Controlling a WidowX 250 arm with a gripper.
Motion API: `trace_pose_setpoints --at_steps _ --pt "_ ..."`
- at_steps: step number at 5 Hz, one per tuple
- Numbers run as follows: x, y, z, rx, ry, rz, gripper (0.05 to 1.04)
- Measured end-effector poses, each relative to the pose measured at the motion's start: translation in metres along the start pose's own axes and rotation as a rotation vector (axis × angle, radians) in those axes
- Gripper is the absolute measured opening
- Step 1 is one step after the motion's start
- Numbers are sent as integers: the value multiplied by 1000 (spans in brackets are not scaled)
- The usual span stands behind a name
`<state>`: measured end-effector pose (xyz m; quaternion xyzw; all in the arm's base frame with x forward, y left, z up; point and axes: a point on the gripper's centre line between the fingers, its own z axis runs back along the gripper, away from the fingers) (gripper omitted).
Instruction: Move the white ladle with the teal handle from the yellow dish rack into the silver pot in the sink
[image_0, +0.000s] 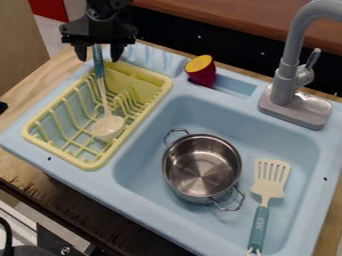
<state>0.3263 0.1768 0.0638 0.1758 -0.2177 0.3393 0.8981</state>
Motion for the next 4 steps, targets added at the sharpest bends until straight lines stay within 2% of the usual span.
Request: trace_pose_setpoints --at_steps 2,3,4 --pt "8 3 -13 36 -10 43 911" --pt "8 3 -14 30 17 60 640" --pt "7 3 -14 30 21 55 375"
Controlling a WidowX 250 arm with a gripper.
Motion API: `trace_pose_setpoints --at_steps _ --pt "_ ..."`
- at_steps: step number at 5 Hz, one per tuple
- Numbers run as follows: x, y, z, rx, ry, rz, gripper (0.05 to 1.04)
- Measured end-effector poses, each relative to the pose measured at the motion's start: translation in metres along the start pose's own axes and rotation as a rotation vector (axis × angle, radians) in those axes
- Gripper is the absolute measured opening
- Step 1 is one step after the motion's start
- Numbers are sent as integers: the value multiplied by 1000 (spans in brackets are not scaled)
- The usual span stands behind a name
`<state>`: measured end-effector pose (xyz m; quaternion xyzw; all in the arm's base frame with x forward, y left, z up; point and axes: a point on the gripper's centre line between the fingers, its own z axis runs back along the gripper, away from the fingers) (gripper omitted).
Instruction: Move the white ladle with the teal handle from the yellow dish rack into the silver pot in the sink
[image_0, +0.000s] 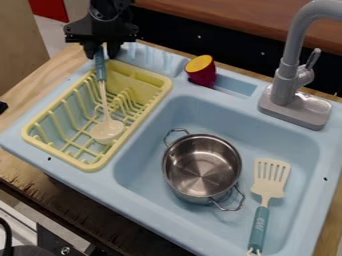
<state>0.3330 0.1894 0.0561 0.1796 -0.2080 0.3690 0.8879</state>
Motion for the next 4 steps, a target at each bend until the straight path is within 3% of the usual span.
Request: trace_pose_setpoints --at_steps 1,3,4 --pt "-4 2 3 -3 13 -16 234" --pt "-13 14 10 67 86 -28 232" --pt "-2 13 23 95 127 -22 232"
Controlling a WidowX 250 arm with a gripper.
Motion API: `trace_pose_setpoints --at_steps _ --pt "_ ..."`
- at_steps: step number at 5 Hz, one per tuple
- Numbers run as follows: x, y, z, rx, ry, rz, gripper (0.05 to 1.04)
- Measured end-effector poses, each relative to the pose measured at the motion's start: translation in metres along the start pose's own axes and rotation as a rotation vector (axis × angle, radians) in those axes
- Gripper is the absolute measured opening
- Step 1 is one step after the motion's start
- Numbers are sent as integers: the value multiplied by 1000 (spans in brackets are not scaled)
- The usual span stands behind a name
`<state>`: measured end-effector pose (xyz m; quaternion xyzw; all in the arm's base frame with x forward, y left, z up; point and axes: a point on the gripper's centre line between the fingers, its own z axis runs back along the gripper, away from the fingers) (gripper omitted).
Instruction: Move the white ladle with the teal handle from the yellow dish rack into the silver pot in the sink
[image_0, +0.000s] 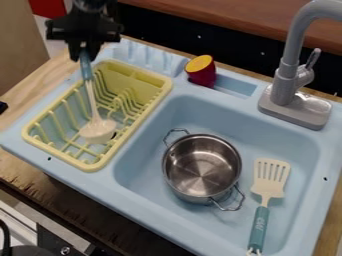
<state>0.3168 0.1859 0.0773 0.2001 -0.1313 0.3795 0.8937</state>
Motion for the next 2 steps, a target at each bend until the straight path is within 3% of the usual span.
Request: trace_pose_setpoints --at_steps 1,2 --pt "7 0 6 47 72 -18 232" --pt "4 2 14 56 140 -27 232"
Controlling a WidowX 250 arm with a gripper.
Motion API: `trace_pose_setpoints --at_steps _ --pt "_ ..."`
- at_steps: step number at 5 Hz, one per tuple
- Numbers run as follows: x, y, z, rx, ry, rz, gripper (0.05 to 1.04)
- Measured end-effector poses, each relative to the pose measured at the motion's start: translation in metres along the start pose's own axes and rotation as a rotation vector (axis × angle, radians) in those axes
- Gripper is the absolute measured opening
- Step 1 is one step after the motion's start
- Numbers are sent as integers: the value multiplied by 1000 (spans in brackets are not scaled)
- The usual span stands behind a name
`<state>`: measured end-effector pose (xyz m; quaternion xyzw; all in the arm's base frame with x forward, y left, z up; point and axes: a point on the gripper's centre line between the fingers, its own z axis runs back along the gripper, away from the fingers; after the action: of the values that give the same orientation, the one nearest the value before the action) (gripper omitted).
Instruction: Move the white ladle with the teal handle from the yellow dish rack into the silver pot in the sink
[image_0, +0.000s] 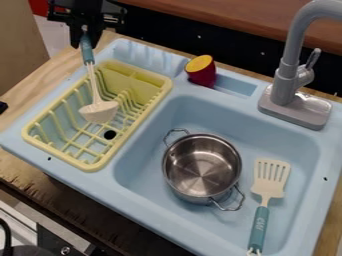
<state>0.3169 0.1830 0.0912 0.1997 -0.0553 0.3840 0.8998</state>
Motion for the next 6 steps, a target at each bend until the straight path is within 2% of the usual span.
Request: trace_pose_setpoints --at_steps 1,2,4,5,6 --pt "-16 -5 -3 5 49 -32 232" --pt "-38 -11 12 -44 42 6 232" --pt "-62 -31 32 -141 117 112 232" --pt "-82 -39 32 -129 143 188 232" --pt "-100 -49 31 -144 17 260 232"
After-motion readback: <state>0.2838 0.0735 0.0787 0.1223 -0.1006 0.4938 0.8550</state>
